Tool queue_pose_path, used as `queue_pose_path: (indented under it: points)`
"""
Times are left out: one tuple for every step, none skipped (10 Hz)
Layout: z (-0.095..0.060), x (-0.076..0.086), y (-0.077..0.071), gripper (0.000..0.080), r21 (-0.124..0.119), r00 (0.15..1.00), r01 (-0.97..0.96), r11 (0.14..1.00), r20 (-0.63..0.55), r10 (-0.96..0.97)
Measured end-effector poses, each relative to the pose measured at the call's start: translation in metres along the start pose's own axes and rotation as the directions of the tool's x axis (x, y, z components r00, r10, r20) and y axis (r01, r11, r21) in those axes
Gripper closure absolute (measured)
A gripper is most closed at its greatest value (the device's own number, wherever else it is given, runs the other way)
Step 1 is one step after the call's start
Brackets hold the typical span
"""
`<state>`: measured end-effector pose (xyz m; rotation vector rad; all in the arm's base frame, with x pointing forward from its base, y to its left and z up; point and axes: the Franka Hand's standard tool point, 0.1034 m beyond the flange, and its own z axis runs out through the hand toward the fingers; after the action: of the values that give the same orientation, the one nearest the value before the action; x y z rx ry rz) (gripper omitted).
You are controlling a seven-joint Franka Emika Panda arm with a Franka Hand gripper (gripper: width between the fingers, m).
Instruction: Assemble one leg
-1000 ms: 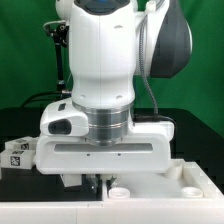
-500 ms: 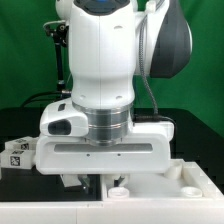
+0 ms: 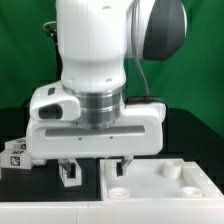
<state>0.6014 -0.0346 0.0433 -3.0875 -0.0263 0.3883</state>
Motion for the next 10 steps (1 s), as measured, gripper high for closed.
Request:
queue_pose_path:
  points:
    - [-0.009, -0.002, 0.000, 0.0154, -0.022, 0.999, 0.044, 0.999, 0.007, -0.043]
    - [-0.008, -0.002, -0.001, 0.0151, -0.021, 0.999, 0.043, 0.999, 0.004, -0.043]
    - [-0.007, -0.002, 0.000, 0.0151, -0.021, 0.999, 0.043, 0.999, 0.006, -0.043]
    - [-0.007, -0.002, 0.000, 0.0151, -0.021, 0.999, 0.043, 0.999, 0.006, -0.043]
    - [-0.006, -0.004, 0.003, 0.0151, -0.024, 0.998, 0.059, 0.998, 0.020, -0.059]
    - [-0.005, -0.009, 0.012, 0.0151, -0.033, 0.995, 0.086, 0.996, 0.058, -0.084]
    - [-0.008, -0.015, 0.023, 0.0151, -0.034, 0.983, 0.143, 0.989, 0.124, -0.138]
    - [-0.009, -0.018, 0.031, 0.0151, -0.049, 0.978, 0.153, 0.987, 0.148, -0.144]
    - [-0.008, -0.028, 0.035, 0.0151, -0.054, 0.970, 0.155, 0.987, 0.199, -0.141]
    - [-0.006, -0.033, 0.033, 0.0151, -0.049, 0.964, 0.138, 0.989, 0.236, -0.123]
